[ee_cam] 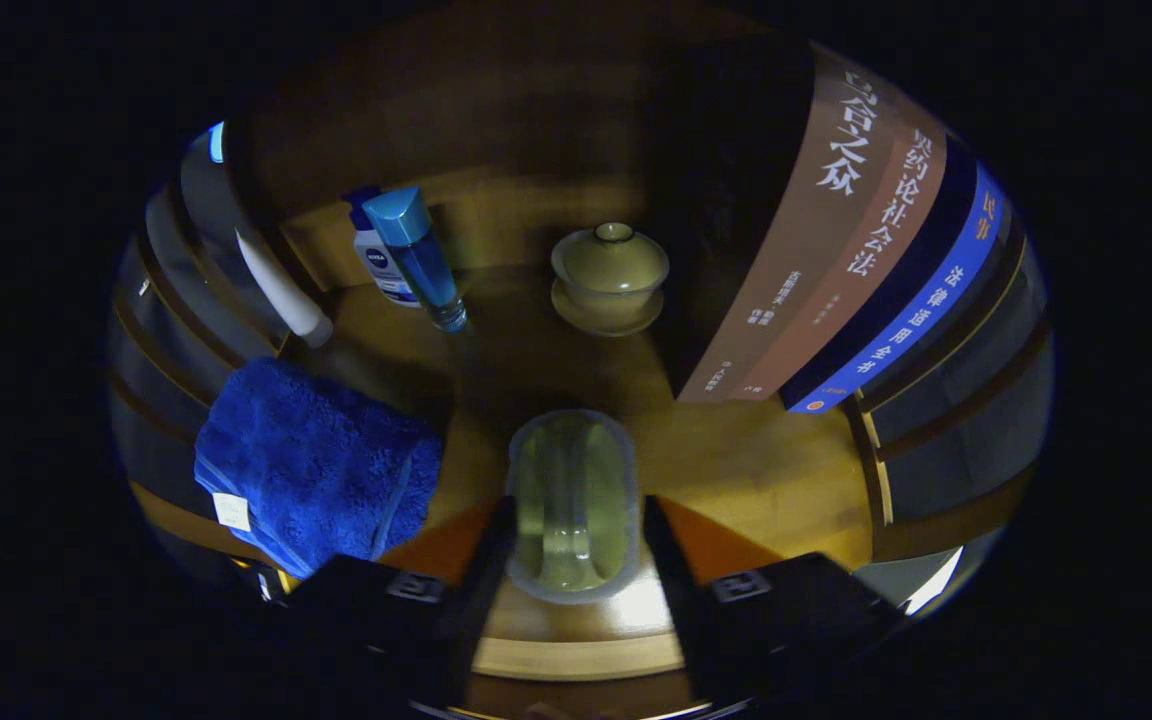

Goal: Pull open the drawer, take out the items inside it, and place them on the countertop above the cabinet.

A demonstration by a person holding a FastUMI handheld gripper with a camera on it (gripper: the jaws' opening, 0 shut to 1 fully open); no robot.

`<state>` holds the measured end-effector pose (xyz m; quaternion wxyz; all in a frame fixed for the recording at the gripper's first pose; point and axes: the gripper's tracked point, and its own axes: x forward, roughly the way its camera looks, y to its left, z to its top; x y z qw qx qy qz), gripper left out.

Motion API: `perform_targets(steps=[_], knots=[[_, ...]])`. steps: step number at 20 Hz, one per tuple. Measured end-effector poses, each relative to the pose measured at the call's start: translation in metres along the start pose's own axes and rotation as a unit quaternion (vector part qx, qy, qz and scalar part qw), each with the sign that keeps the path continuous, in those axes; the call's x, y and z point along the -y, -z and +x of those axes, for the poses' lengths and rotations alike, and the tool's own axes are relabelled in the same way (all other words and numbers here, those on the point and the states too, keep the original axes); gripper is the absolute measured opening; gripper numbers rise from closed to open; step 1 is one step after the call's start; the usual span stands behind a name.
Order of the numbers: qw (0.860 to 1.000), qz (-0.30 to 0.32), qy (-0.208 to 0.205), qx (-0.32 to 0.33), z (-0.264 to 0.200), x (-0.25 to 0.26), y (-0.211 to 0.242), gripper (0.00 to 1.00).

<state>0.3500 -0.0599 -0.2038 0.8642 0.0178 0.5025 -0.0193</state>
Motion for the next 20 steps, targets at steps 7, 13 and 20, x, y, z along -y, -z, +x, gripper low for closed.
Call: perform_targets(steps=[7, 13, 20], knots=[[0.999, 0.028, -0.003, 0.033, -0.025, 0.004, -0.001, 0.99], [0.990, 0.033, -0.039, 0.131, -0.089, -0.012, 0.017, 0.99], [0.944, 0.042, -0.105, 0.310, -0.187, -0.036, 0.053, 1.00]])
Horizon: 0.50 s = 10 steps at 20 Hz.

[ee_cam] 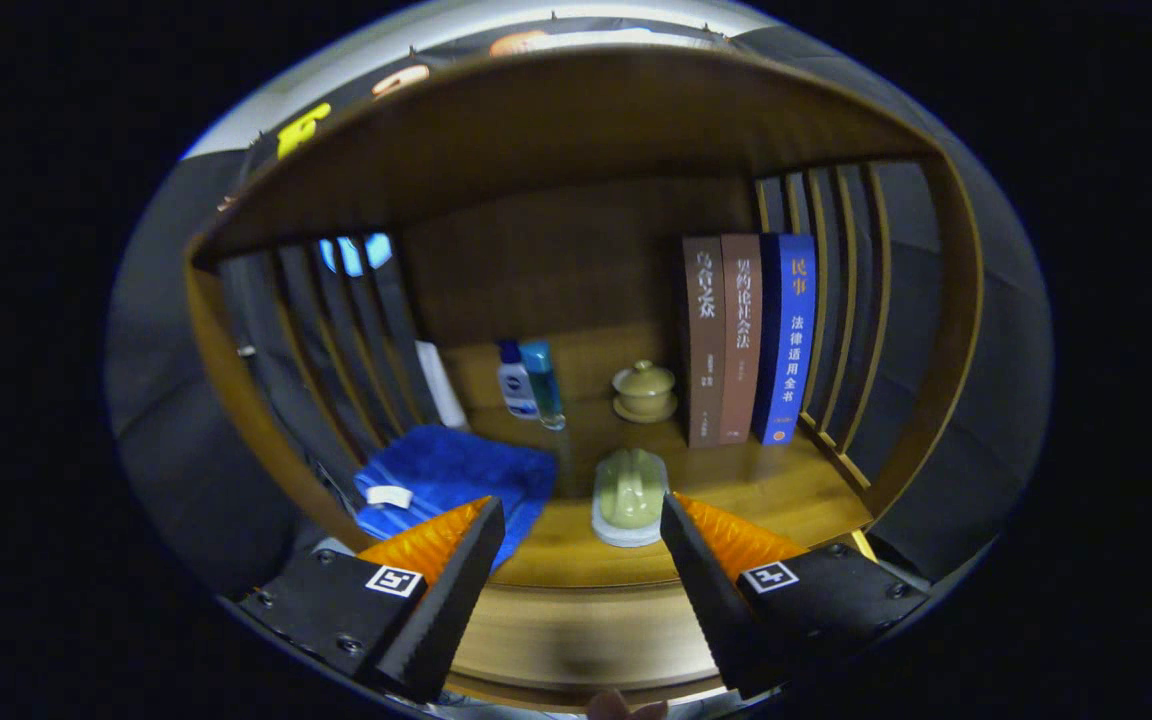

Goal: Pull open the drawer, take out the items inside it, and place them on the countertop above the cabinet.

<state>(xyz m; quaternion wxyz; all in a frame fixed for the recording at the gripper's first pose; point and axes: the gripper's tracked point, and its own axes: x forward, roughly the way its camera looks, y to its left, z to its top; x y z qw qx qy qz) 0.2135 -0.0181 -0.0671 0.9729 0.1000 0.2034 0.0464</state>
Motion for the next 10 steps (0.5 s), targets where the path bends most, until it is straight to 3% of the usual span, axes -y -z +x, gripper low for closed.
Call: perform_targets(steps=[5, 10], knots=[[0.996, -0.008, -0.034, 0.081, -0.049, -0.009, 0.034, 1.00], [0.991, -0.013, -0.013, 0.136, -0.089, 0.002, 0.082, 1.00]])
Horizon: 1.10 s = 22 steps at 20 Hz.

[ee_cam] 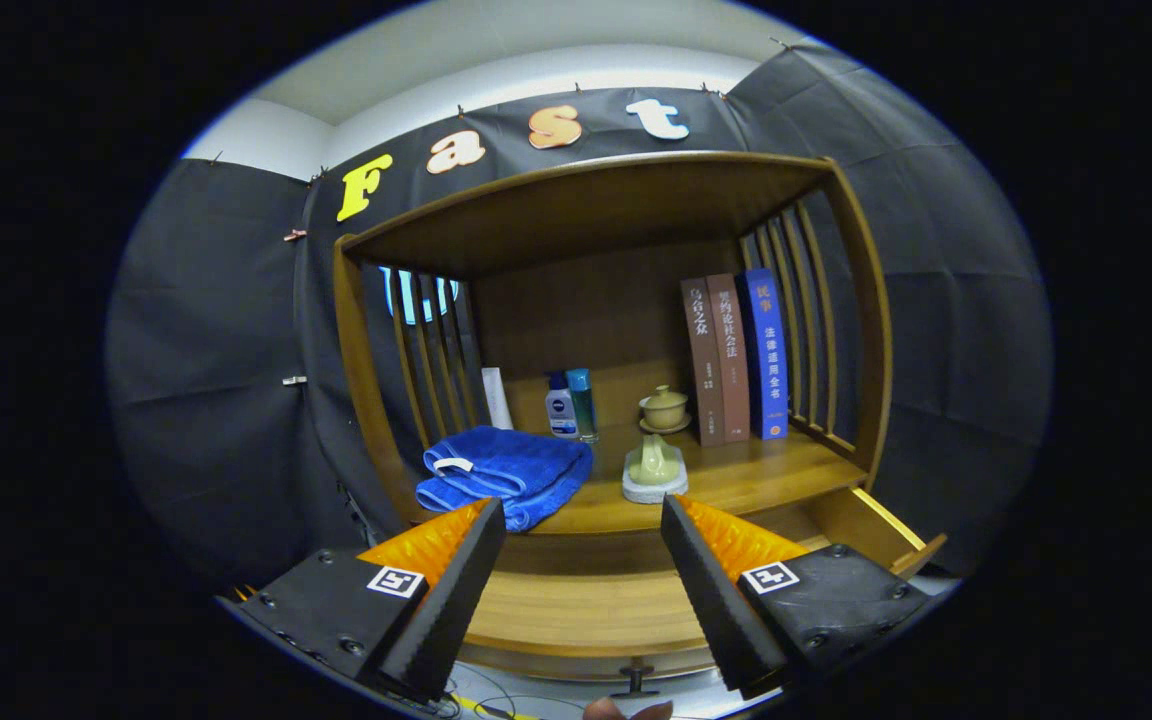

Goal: Pull open the drawer, take out the items inside it, and place them on the countertop above the cabinet.

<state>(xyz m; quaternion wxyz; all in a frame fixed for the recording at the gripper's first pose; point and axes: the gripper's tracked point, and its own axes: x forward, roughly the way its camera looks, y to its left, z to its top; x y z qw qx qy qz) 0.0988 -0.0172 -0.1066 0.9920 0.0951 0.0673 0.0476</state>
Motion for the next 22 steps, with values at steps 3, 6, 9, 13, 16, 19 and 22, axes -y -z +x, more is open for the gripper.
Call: perform_targets(steps=[3, 6, 9, 13, 16, 19, 22], knots=[[0.999, -0.012, 0.036, 0.008, -0.025, 0.018, 0.039, 0.99], [0.998, -0.012, 0.058, 0.000, -0.047, 0.033, 0.082, 1.00], [0.998, -0.030, 0.062, -0.016, -0.064, 0.037, 0.122, 1.00], [0.996, -0.054, 0.047, -0.046, -0.064, 0.032, 0.169, 1.00], [0.995, -0.054, 0.042, -0.070, -0.053, 0.032, 0.191, 1.00], [0.995, -0.055, 0.044, -0.077, -0.041, 0.033, 0.197, 1.00], [0.995, -0.060, 0.043, -0.066, -0.029, 0.030, 0.192, 1.00]])
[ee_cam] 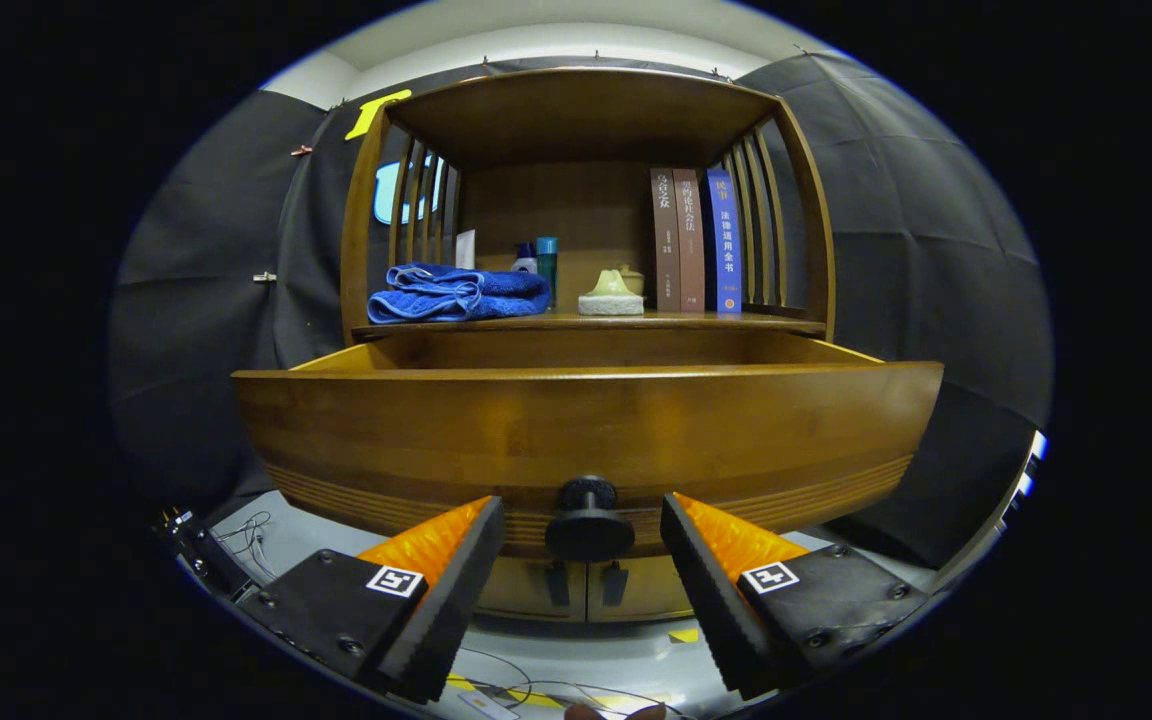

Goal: Pull open the drawer, take out the items inside it, and place them on the countertop above the cabinet.

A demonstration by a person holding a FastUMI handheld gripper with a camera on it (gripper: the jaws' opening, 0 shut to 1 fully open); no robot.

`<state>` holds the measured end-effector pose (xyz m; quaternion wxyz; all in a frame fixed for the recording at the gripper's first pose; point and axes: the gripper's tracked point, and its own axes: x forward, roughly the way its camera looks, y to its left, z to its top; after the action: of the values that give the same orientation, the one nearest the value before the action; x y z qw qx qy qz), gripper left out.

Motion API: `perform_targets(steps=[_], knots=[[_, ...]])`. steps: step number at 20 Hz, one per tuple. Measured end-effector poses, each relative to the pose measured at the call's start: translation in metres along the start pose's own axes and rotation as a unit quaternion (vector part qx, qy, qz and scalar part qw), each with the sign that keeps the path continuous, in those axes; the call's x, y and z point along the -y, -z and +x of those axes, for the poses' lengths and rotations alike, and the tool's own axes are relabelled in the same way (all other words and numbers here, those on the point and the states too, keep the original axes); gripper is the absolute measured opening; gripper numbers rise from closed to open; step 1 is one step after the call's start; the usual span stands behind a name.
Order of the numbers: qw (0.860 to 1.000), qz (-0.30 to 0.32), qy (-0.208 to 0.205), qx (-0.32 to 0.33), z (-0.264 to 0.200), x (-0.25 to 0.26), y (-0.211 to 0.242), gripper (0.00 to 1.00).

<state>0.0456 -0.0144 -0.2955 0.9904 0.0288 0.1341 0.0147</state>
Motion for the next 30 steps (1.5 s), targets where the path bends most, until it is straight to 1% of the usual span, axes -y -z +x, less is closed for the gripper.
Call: perform_targets(steps=[2, 3, 7, 10, 11, 15, 22, 30], knots=[[1.000, 0.004, 0.009, -0.002, 0.007, -0.001, 0.001, 1.00], [1.000, 0.002, 0.010, 0.002, 0.002, -0.002, -0.004, 1.00], [1.000, 0.004, 0.012, 0.001, 0.010, -0.003, -0.005, 1.00], [1.000, 0.006, 0.014, 0.004, 0.029, -0.003, -0.016, 1.00], [1.000, 0.006, 0.014, -0.005, 0.032, -0.004, -0.013, 1.00], [1.000, 0.016, 0.014, -0.008, 0.064, -0.004, -0.022, 1.00], [1.000, -0.015, 0.019, -0.010, 0.113, -0.003, -0.028, 1.00], [1.000, -0.013, 0.020, -0.019, 0.153, -0.001, -0.034, 1.00]])
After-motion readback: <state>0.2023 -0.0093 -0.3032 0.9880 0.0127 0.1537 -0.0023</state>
